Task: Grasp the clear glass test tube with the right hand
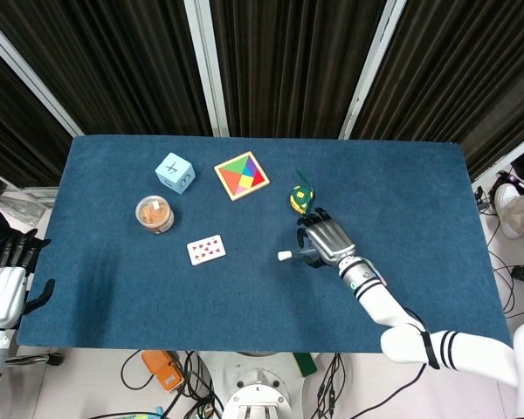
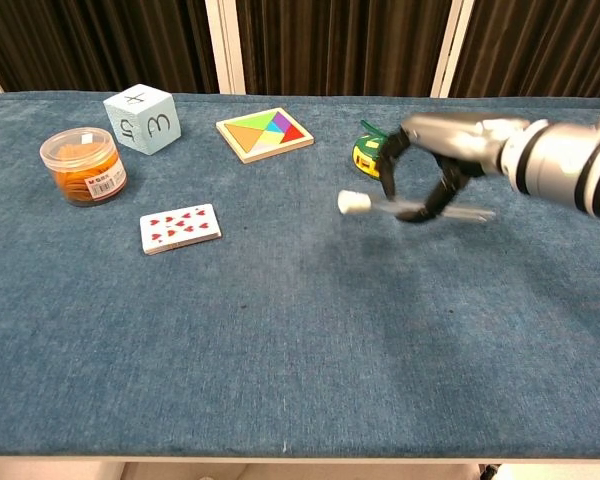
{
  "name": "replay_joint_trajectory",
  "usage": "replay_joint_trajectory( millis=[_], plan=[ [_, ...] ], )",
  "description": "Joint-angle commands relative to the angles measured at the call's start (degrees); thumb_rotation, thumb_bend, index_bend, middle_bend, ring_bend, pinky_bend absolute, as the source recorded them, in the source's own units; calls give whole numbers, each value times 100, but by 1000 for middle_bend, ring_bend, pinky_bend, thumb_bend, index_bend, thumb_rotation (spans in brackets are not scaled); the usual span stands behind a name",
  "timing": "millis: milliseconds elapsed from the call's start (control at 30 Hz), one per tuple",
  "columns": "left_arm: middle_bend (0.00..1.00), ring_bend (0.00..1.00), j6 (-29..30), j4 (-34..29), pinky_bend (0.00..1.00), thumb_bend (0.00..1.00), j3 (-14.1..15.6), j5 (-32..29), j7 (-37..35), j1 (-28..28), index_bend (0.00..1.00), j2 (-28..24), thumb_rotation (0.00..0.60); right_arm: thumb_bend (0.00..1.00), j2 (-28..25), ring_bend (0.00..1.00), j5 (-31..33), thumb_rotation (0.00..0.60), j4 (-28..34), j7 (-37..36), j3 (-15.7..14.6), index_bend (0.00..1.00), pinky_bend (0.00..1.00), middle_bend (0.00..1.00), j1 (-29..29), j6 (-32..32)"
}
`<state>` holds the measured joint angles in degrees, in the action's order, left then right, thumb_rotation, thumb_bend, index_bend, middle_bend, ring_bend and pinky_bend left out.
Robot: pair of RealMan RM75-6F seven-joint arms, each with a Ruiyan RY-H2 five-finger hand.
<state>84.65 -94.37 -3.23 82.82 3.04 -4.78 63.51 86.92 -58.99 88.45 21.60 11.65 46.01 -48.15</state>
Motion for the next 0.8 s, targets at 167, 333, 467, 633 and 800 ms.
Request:
replay_joint_trajectory(
  millis=[167, 333, 467, 633, 800],
  plan=[
    [33, 0, 5, 17, 37, 348, 16, 26, -2, 6, 159, 4, 600, 656, -292, 231, 352, 600, 678, 519, 465, 776, 118, 296, 460, -205],
    [33, 0, -4, 13, 37, 348, 11, 12, -10, 5, 159, 1, 600, 656, -275, 232, 448, 600, 956, 694, 785, 793, 118, 296, 716, -522],
    [33, 0, -1, 7, 37, 348, 7, 5, -6, 8, 159, 1, 600, 656, -261, 233, 554, 600, 1075, 731, 1024, 798, 118, 296, 882, -730],
    [33, 0, -14, 6, 37, 348, 7, 0, -20, 5, 159, -5, 600, 656, -245, 239, 499, 600, 1167, 522, 1224, 810, 118, 296, 880, -1119],
    [33, 0, -28, 8, 37, 348, 2, -9, -16, -3, 159, 1, 600, 656, -440, 240, 437, 600, 1287, 303, 1217, 810, 118, 296, 765, -1224]
  ],
)
